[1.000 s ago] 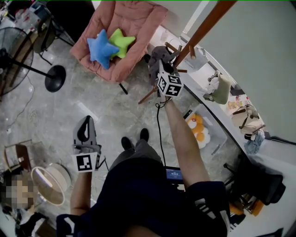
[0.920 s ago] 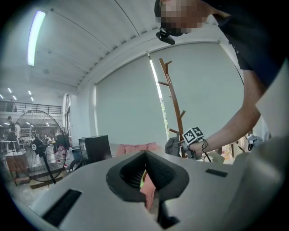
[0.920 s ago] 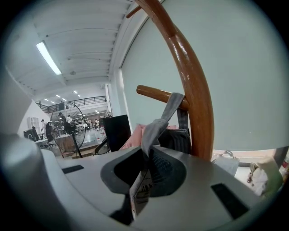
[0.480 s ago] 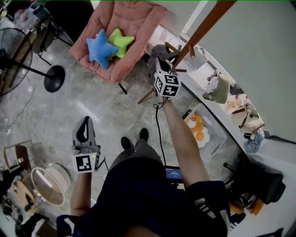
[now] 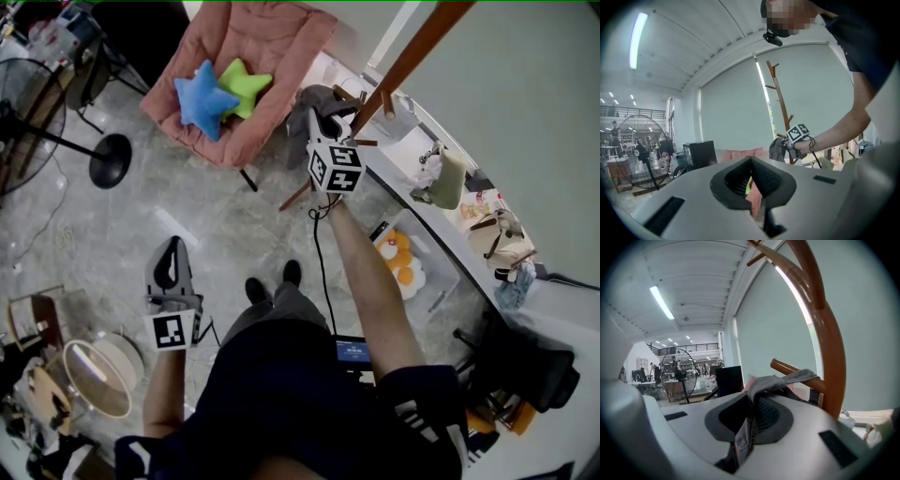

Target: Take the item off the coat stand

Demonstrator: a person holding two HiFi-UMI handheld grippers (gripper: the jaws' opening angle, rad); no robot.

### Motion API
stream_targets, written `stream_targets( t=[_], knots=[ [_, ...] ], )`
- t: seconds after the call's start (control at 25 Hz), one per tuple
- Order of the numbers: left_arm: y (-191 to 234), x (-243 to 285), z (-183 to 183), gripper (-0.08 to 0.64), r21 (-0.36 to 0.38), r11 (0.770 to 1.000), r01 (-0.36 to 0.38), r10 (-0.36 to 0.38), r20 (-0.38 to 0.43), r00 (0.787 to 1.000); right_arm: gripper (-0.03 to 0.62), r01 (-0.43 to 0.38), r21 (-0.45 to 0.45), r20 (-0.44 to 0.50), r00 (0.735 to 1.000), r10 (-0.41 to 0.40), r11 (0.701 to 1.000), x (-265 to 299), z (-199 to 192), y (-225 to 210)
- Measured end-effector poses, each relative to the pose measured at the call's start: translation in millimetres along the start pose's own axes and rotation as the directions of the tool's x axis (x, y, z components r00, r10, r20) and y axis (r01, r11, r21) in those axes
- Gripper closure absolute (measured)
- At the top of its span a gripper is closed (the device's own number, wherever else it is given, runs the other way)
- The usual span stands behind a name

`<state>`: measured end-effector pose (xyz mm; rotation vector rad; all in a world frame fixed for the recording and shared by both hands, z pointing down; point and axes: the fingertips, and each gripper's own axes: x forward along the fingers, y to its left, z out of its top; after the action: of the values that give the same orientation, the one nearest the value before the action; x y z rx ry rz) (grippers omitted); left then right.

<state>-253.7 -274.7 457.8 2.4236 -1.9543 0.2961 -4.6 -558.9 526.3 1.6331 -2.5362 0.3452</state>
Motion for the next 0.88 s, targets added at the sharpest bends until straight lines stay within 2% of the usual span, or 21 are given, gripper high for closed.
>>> stream_targets(
  t=[0.2, 0.88],
  knots=[
    [0.5, -0.1, 0.8, 0.535, -0.005, 1.000, -0.003, 0.003, 0.002, 1.000, 0.554, -0.031, -0.043, 0.016, 0.999, 0.032, 0.999, 1.3, 13.0, 17.2],
    [9.1, -13.6, 0.8, 0.535, -0.005, 0.999, -0.036, 0.036, 0.006, 0.999, 0.554, -0.158, -0.085, 0.046, 0.986, 0.162, 0.984, 9.6, 52.3, 75.0]
  ],
)
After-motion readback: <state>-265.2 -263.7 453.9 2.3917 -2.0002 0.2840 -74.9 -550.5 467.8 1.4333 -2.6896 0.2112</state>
